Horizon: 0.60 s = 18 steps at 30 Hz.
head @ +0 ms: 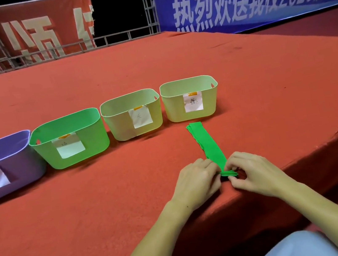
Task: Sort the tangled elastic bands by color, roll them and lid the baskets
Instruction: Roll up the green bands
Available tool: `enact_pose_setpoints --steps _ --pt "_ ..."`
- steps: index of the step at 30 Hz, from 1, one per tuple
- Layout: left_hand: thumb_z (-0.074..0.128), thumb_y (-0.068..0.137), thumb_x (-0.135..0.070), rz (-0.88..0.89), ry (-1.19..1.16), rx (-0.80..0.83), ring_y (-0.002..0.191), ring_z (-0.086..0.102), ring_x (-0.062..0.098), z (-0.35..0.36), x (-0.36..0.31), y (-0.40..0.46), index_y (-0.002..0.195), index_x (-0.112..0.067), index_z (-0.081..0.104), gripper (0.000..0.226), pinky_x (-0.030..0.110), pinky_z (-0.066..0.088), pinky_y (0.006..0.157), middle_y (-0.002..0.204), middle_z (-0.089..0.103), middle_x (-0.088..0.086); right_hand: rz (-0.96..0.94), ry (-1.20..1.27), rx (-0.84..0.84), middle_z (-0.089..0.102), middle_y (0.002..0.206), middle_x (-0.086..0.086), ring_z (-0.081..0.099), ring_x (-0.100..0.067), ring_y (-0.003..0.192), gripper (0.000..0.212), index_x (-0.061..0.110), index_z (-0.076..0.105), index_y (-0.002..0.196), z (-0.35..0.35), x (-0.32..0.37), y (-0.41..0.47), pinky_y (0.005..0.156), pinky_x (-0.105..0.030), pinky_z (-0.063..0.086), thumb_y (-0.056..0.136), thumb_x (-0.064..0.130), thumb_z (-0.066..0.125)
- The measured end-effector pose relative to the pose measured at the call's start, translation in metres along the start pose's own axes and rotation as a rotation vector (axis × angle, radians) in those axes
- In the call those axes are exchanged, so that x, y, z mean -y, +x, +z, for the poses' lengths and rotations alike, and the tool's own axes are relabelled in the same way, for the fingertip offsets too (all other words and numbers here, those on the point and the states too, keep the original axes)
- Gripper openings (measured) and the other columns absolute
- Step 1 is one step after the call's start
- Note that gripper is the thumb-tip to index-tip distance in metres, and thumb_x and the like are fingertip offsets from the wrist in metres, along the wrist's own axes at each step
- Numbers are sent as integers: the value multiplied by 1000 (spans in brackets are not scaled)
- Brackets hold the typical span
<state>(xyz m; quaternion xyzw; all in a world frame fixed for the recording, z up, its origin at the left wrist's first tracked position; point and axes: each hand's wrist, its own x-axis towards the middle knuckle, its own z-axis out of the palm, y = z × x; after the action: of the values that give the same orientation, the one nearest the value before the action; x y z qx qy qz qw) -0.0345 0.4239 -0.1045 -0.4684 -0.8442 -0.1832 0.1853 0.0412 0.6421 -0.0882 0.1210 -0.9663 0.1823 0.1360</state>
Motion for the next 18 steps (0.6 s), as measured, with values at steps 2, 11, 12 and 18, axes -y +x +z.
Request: enact_pose_setpoints --steps 2,11,12,18 --pt "55 96 -34 -9 -26 3 90 64 24 -10 11 -9 104 -21 66 18 43 53 70 101 70 -5 -2 0 -22 58 100 18 59 -6 91 18 36 61 102 9 13 4 76 -39 56 87 46 60" --pt "56 96 -39 -178 -172 55 101 63 13 -53 54 -57 115 -30 67 23 41 54 84 111 71 -13 -19 70 -55 59 103 20 60 0 92 20 38 66 106 43 68 26 74 -31 53 94 52 59" --pt "59 93 -41 -198 -193 53 101 63 10 -54 55 -61 115 -32 67 25 41 54 86 112 72 -15 -19 57 -45 59 102 20 59 -1 91 23 37 66 106 44 71 26 75 -31 52 94 54 56" --pt "76 90 -50 -254 -448 74 94 64 7 -44 66 -60 107 -36 73 23 44 54 83 101 71 -17 32 97 73 64 105 19 60 -7 101 26 45 70 122 43 70 33 87 -34 49 100 53 59"
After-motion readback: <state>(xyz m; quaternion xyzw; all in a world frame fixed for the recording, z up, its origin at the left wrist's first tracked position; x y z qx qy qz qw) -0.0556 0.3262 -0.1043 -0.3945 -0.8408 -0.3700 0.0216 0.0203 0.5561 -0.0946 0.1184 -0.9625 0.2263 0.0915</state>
